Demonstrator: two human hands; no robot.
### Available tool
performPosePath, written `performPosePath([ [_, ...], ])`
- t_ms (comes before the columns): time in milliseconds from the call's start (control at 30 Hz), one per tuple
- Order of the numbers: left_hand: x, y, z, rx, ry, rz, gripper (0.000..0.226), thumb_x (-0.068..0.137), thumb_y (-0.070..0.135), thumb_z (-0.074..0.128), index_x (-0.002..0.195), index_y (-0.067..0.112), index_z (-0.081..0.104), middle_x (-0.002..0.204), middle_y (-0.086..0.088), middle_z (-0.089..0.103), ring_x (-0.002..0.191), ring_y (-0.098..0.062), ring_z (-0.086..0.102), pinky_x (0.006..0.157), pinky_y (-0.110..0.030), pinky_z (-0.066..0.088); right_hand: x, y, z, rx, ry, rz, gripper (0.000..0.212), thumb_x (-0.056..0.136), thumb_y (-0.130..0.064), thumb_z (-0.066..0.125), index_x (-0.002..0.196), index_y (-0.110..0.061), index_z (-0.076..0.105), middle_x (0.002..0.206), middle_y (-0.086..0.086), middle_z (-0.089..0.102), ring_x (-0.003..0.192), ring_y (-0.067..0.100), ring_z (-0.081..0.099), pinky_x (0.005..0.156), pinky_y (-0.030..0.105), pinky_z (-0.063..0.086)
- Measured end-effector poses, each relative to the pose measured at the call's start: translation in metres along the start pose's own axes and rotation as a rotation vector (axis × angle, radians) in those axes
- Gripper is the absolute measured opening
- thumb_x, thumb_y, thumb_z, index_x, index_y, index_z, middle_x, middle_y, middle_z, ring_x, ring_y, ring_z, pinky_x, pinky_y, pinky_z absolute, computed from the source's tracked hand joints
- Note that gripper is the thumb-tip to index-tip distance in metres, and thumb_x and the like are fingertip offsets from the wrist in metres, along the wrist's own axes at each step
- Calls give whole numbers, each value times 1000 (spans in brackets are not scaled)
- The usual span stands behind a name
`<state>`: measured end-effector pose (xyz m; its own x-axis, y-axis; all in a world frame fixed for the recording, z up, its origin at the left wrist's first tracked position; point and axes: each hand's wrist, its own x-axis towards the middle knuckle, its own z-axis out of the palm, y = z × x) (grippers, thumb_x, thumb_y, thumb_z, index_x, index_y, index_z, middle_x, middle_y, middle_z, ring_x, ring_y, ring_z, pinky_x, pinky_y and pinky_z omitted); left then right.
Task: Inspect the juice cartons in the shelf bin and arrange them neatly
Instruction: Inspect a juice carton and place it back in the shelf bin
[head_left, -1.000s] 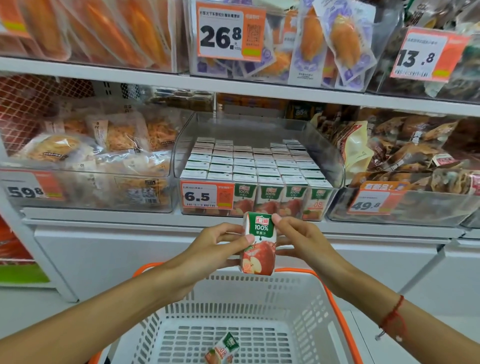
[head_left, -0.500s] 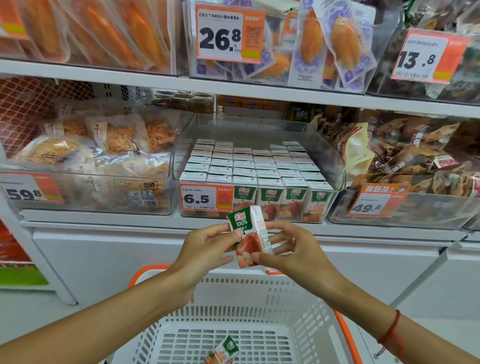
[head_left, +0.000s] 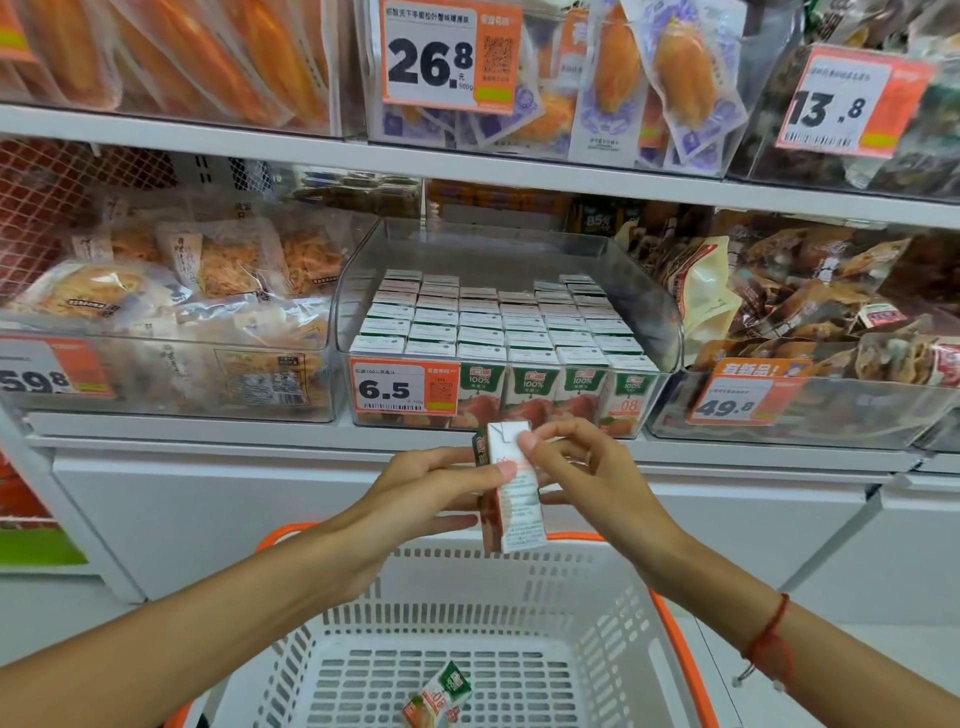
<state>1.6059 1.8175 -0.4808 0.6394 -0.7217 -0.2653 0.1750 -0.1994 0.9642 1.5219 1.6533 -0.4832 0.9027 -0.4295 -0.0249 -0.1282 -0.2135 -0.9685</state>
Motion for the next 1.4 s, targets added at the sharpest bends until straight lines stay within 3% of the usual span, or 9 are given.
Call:
performPosePath([
  [200,3,-2,-1,-76,80,21,34,82,40,71,114,26,69,100,9,76,95,-2,70,90,-22,49,-5,-5,-2,58,-257,127,33,97,-43,51,119,-23,64,110,-4,73,104,12,68,94,29,52],
  [367,5,1,-7,-138,107,64,31,85,45,64,109,27,72,103,9,76,98,-5,70,92,-26,50,-8,-6,2,74,-324,106,37,92,-36,60,126,-21,63,118,-4,71,115,10,63,108,35,43],
  [567,6,-3,-11,-36,205,15,32,85,38,70,113,23,71,95,10,77,89,-4,72,74,-18,57,-5,-1,5,-65,-13,59,38,73,-28,84,109,-27,71,89,-7,76,90,15,71,85,37,58],
  [700,6,-7,-4,-103,147,-24,30,85,39,70,108,20,73,97,7,77,91,-6,73,76,-19,58,-9,5,12,-394,134,-162,53,65,-34,86,113,-31,64,90,-20,66,82,-6,61,72,19,56],
  [800,6,-6,-2,-108,184,-21,33,82,42,73,105,18,73,93,5,77,86,-4,73,67,-15,58,-9,8,13,-440,98,-264,58,64,-39,87,115,-34,58,95,-22,62,88,-8,57,72,12,51],
  [900,6,-4,-6,-96,216,-13,26,83,38,72,102,21,73,87,9,77,78,-1,72,55,-10,52,-4,3,8,-271,-23,-142,39,74,-37,80,108,-34,61,97,-16,66,89,0,61,77,19,55],
  [1100,7,3,-7,-40,136,99,29,87,31,69,115,23,69,101,8,76,96,-3,71,82,-16,56,1,-4,-9,1,-295,91,31,88,-30,69,118,-23,68,105,-6,75,103,9,68,93,26,53],
  [1267,3,-4,-1,-111,222,44,27,86,31,70,111,19,71,95,6,77,89,-5,73,72,-16,58,-2,0,1,-72,12,43,31,68,-34,86,96,-26,75,81,-5,75,76,14,69,77,37,57],
  [1400,0,-5,3,-103,144,-12,37,79,49,70,103,22,75,97,8,77,92,-5,72,77,-20,59,-11,5,13,-417,141,-326,36,66,-36,86,94,-37,63,75,-18,68,70,4,64,62,26,55],
])
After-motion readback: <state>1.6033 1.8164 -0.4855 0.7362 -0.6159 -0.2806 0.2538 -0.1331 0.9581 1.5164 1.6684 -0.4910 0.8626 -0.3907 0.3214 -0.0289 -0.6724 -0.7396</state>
